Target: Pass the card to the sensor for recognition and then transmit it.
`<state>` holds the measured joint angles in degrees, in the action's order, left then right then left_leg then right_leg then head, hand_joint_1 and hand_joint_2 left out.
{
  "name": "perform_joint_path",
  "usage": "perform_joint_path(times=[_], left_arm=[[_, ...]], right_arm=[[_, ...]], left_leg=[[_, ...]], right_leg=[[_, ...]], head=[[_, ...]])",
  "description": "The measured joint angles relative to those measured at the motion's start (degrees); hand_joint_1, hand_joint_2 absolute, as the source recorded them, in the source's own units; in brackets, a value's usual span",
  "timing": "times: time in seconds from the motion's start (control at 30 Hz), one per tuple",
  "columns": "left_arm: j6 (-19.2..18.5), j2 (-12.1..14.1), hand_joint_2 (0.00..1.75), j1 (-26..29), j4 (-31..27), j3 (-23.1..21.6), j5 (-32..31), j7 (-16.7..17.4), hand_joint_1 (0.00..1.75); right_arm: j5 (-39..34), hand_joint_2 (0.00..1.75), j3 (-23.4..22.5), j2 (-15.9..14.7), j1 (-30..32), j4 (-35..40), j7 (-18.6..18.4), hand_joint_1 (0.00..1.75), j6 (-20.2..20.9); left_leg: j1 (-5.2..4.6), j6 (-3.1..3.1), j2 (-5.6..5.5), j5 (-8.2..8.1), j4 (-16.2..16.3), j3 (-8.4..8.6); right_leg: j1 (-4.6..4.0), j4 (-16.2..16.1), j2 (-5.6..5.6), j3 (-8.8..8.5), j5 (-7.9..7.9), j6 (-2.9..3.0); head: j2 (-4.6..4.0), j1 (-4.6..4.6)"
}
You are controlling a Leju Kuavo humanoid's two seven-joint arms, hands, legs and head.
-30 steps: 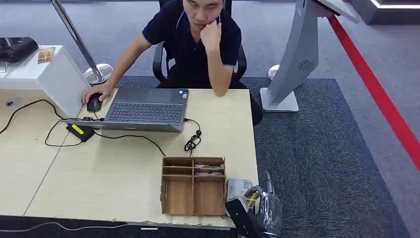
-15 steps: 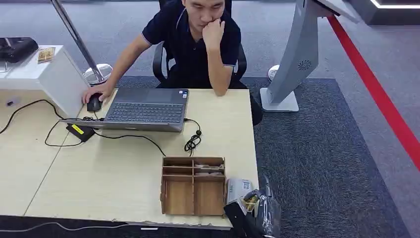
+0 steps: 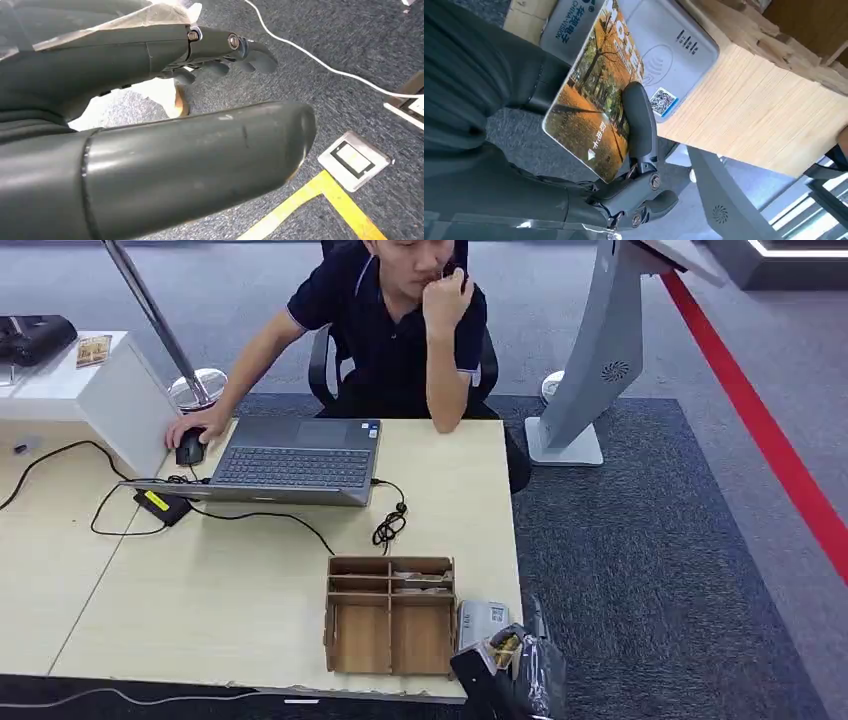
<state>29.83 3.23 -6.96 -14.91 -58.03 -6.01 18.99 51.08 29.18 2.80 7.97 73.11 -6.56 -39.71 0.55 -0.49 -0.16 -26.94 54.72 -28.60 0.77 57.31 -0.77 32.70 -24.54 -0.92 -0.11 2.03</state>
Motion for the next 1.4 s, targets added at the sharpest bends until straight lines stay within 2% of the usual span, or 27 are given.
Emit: perform_joint_path(times=[1.13,1.4], left_arm=[[0.0,0.0,0.0,0.0,0.0,0.0,0.0,0.0,0.0],[-0.2,0.0,0.0,0.0,0.0,0.0,-0.2,0.0,0.0]], right_arm=[[-0.1,1.75,0.9,-0.2,-0.5,-0.7,-0.5,1.75,0.0],[1.1,1.75,0.8,0.3,-1.8,0.5,1.4,1.75,-0.1]], left_leg=[[0.0,0.0,0.0,0.0,0.0,-0.01],[0.0,0.0,0.0,0.0,0.0,0.01]], right_leg=[[0.0,0.0,0.0,0.0,0.0,0.0],[0.0,0.0,0.0,0.0,0.0,0.0]], head=[[0.0,0.0],[0.0,-0.02]])
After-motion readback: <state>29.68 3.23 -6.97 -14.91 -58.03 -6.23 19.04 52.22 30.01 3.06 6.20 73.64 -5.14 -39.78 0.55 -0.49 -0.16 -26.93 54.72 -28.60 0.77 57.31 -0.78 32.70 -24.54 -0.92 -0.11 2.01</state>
